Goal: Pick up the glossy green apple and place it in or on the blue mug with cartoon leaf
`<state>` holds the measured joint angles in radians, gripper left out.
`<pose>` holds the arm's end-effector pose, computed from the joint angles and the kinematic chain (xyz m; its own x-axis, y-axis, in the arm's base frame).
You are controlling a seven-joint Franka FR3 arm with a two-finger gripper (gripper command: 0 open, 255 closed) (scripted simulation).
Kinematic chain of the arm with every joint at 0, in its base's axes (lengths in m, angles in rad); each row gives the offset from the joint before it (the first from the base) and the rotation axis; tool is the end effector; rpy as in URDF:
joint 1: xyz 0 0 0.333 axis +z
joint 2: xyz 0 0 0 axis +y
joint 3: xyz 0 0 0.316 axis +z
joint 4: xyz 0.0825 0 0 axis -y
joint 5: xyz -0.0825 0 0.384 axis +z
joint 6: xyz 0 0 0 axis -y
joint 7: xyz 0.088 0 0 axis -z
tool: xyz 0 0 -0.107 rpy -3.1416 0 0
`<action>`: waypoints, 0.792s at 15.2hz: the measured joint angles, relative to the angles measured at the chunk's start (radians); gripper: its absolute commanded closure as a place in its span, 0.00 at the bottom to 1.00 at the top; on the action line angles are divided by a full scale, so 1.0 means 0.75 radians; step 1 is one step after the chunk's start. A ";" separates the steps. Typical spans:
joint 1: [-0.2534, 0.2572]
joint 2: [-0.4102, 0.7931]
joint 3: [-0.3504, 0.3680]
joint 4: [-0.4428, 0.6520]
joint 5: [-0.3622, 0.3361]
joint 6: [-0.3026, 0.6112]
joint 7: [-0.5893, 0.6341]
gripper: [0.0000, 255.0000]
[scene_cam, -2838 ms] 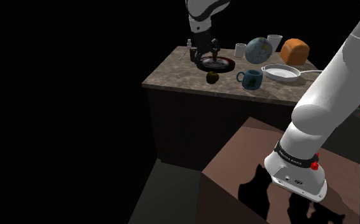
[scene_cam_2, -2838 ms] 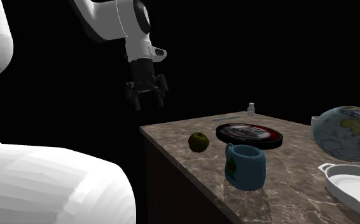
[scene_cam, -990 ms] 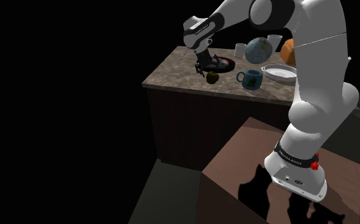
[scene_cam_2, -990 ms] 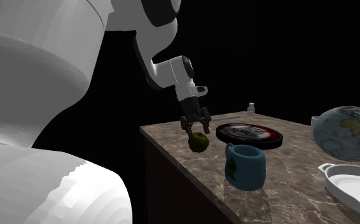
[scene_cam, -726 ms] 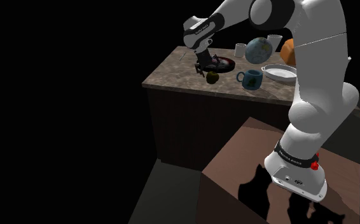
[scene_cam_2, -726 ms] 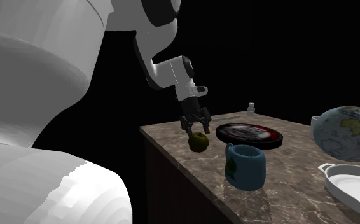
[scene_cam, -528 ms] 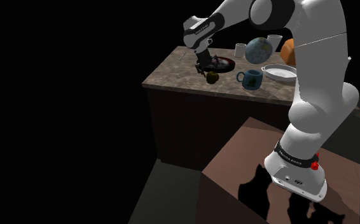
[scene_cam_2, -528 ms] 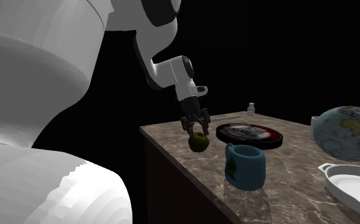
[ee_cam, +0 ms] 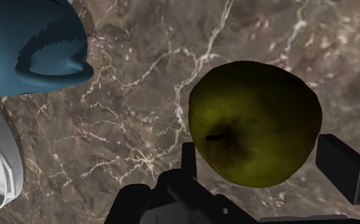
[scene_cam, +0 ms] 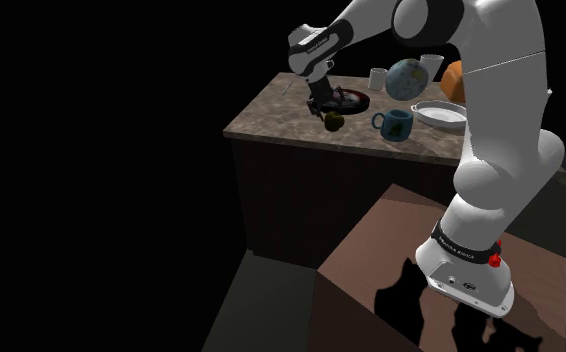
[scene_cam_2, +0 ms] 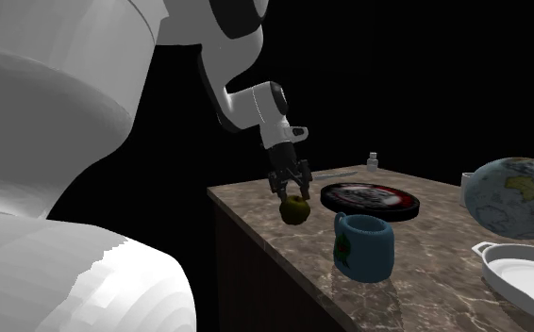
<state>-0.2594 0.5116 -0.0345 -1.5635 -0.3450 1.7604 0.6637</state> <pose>0.6199 -0.2159 0.3311 0.6588 -0.7499 -0.0599 -0.6557 -0.6115 0.4429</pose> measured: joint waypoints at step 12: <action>0.006 -0.062 0.000 0.105 0.007 -0.161 -0.052 1.00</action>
<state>-0.2548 0.4649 -0.0345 -1.4849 -0.3395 1.6399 0.6247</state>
